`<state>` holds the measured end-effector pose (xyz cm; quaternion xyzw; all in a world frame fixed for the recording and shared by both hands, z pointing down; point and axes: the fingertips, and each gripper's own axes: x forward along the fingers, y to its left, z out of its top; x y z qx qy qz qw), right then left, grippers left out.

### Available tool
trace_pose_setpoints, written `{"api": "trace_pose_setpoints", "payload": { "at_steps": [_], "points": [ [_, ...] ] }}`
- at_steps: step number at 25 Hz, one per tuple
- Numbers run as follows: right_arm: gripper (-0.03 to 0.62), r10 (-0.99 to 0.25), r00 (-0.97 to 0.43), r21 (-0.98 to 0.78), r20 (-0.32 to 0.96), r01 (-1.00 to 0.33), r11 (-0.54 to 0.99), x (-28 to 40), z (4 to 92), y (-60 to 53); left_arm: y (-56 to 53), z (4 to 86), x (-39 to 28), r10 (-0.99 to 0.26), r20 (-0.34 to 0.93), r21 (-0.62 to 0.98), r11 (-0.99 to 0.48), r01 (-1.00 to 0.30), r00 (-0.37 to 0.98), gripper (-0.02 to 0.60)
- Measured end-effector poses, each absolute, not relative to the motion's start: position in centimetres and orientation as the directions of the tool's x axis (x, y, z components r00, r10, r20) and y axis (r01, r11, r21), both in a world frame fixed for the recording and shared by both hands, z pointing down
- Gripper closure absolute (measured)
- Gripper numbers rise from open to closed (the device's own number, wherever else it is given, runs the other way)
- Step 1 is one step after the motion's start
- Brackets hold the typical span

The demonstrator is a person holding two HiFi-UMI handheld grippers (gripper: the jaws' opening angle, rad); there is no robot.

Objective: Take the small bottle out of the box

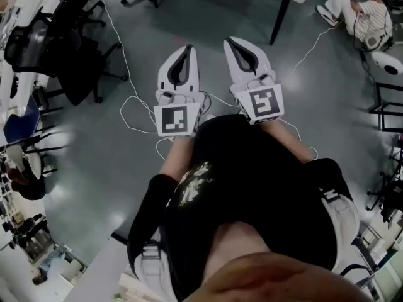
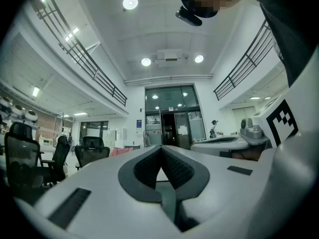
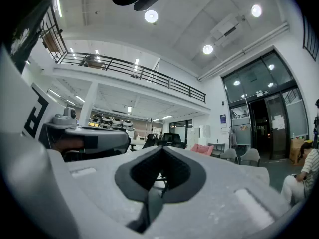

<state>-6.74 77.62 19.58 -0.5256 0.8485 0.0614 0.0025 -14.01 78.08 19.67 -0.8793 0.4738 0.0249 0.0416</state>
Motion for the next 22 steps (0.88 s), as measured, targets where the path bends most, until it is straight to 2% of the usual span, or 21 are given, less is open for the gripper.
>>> {"api": "trace_pose_setpoints", "payload": {
  "at_steps": [7,22],
  "points": [
    [0.602,-0.896,-0.442,0.117,-0.046,-0.893,0.435,-7.2,20.7,77.9,78.4,20.1,-14.3,-0.819,-0.076,-0.052,-0.566,-0.823,0.568,0.569],
    [0.600,-0.856,-0.517,0.102,-0.023,-0.853,0.512,-14.3,24.1,78.9,79.8,23.7,-21.1,-0.837,-0.052,-0.020,-0.545,-0.838,0.545,0.569]
  ]
}}
